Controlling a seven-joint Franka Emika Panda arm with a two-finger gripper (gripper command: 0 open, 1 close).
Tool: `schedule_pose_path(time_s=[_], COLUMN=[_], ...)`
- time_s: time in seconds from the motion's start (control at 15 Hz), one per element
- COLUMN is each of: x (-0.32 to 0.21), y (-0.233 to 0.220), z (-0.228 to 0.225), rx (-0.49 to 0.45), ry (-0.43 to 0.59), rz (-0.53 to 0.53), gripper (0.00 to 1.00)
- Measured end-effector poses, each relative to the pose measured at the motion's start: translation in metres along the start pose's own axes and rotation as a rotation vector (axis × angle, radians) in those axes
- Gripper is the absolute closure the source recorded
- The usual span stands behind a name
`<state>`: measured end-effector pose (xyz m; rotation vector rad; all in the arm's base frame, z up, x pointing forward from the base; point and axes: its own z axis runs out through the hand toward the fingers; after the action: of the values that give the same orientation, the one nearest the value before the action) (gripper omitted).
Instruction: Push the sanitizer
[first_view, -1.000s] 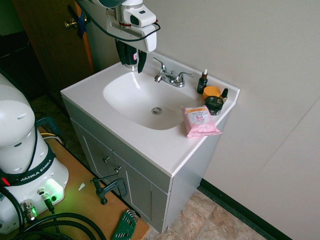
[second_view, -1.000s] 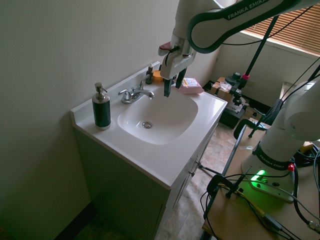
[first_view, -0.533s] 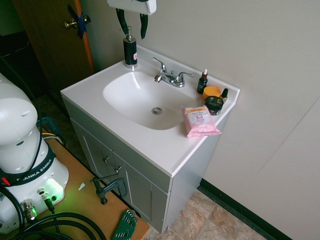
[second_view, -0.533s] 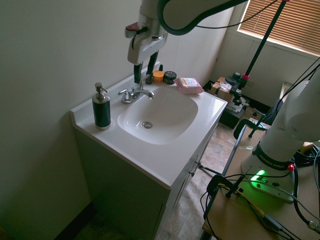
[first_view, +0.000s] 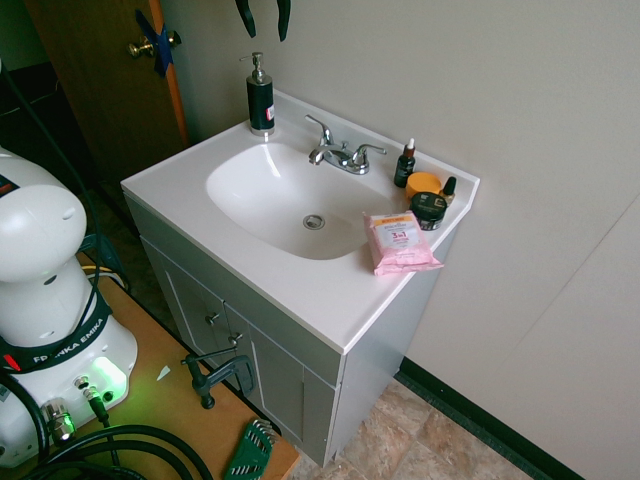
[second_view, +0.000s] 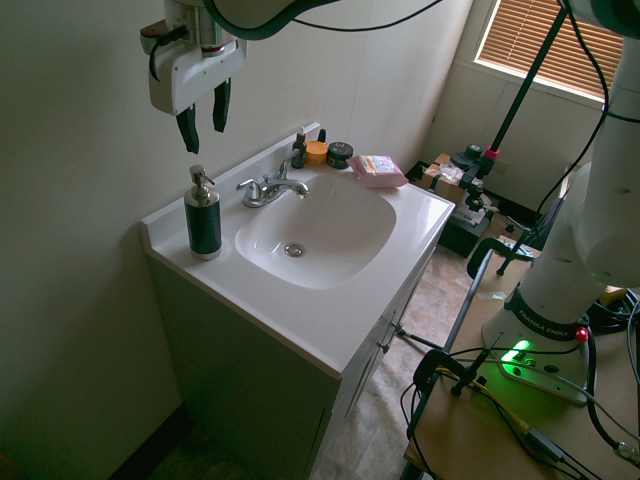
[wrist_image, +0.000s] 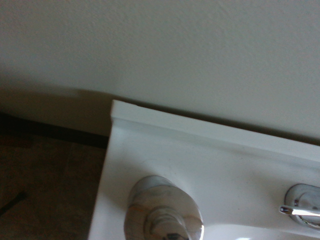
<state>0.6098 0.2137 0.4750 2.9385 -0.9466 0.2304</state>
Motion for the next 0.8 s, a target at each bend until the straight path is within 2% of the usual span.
schedule_pose_path(time_s=[0.8], x=[-0.011], y=[-0.021], z=[0.012], rx=[-0.046], ry=[-0.017], rz=[-0.033], gripper=[1.00])
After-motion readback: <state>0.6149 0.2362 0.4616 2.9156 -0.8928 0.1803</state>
